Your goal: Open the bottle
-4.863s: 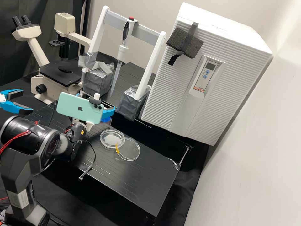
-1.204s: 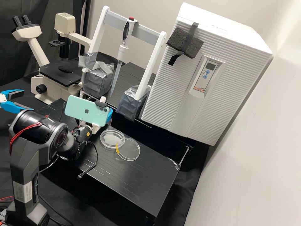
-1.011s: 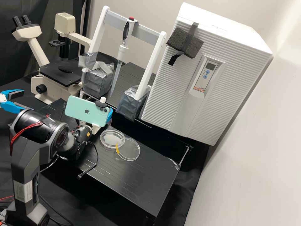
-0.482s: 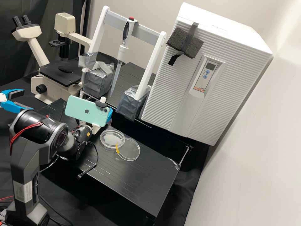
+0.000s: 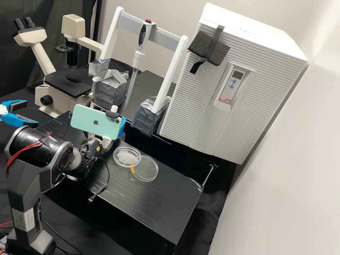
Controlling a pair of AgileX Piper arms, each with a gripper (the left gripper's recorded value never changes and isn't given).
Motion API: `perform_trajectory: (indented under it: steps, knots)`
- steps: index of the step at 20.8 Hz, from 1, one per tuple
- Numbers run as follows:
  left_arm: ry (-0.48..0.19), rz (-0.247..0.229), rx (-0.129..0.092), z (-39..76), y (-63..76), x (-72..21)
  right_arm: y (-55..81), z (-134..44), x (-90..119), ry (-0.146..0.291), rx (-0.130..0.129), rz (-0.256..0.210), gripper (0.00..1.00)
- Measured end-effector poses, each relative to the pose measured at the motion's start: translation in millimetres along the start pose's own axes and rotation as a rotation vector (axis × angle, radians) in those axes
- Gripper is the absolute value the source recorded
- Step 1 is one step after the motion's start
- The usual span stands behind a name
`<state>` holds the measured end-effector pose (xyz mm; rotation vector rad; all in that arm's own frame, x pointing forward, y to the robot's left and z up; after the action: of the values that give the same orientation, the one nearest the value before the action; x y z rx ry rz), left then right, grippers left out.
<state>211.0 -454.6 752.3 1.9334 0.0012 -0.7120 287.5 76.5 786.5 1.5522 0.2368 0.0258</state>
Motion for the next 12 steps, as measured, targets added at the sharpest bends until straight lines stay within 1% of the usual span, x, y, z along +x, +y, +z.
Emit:
perform_trajectory:
  steps: [5,12]
  knots:
    - [0.000,0.000,0.000,0.0,0.0,0.0,9.2,-9.4,-4.3,0.033,-0.002,0.032,0.00]
    - [0.000,0.001,-0.001,0.2,0.0,0.1,4.9,-11.5,-23.8,0.041,-0.007,0.009,0.00]
